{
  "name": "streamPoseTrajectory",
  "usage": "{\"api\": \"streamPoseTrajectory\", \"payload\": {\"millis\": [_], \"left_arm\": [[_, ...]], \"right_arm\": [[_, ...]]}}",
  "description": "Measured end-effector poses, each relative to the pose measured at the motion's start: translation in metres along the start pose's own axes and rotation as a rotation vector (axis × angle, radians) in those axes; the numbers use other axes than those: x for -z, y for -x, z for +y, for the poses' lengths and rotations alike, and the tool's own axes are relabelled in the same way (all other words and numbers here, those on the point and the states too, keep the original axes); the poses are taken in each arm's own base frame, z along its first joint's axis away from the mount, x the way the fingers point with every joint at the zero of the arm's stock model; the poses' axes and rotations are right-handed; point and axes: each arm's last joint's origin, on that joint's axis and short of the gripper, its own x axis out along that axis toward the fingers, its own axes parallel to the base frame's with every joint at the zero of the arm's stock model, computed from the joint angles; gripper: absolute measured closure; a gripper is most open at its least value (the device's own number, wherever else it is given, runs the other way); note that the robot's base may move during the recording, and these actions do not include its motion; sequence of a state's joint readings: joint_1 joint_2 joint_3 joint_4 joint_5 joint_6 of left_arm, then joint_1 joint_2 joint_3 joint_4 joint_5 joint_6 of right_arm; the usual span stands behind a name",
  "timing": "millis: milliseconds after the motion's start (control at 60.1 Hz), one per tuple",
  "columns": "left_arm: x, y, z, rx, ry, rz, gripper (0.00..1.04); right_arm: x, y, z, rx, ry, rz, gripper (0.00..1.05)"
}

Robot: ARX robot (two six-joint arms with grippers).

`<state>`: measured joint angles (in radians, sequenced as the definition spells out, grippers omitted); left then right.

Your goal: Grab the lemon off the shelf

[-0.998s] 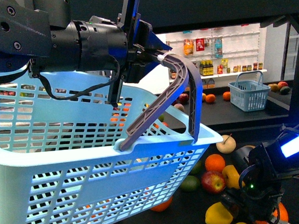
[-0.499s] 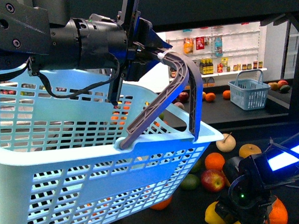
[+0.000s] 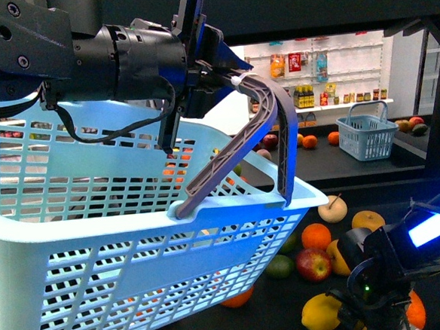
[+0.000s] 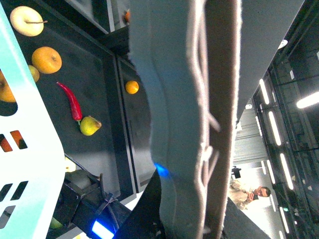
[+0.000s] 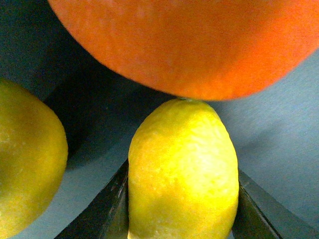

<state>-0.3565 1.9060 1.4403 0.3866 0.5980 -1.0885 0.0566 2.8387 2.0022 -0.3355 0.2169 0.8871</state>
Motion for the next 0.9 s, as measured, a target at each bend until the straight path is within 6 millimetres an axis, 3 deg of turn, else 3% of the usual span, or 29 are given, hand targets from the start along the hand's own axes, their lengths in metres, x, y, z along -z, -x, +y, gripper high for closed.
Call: {"api": "streamPoseTrajectory", "payload": {"millis": [116,266,432,599,732,798,898], "left_arm": [[0.000,0.000,0.000,0.000,0.000,0.000,0.95],[0.000,0.000,0.000,0.000,0.000,0.000,0.95],[0.000,0.000,0.000,0.000,0.000,0.000,0.95],[0.000,0.000,0.000,0.000,0.000,0.000,0.95],[0.000,0.000,0.000,0.000,0.000,0.000,0.95],[0.000,0.000,0.000,0.000,0.000,0.000,0.95],[0.000,0.000,0.000,0.000,0.000,0.000,0.95]], "right_arm": [[-0.018,0.026,-0.010,-0.043,0.063,-0.091,0.60],[-0.069,0.124,-0.028,-0.258,0.166,-0.293,0.61],[-0.093,0.216,-0.051,-0.439,0.265,-0.412,0.61],[-0.097,0.290,-0.059,-0.662,0.337,-0.427,0.61],[-0.087,0.336,-0.051,-0.904,0.405,-0.363,0.61],[-0.073,0.349,-0.040,-1.009,0.454,-0.300,0.61],[-0.059,0.353,-0.029,-1.055,0.489,-0.254,0.61]]}}
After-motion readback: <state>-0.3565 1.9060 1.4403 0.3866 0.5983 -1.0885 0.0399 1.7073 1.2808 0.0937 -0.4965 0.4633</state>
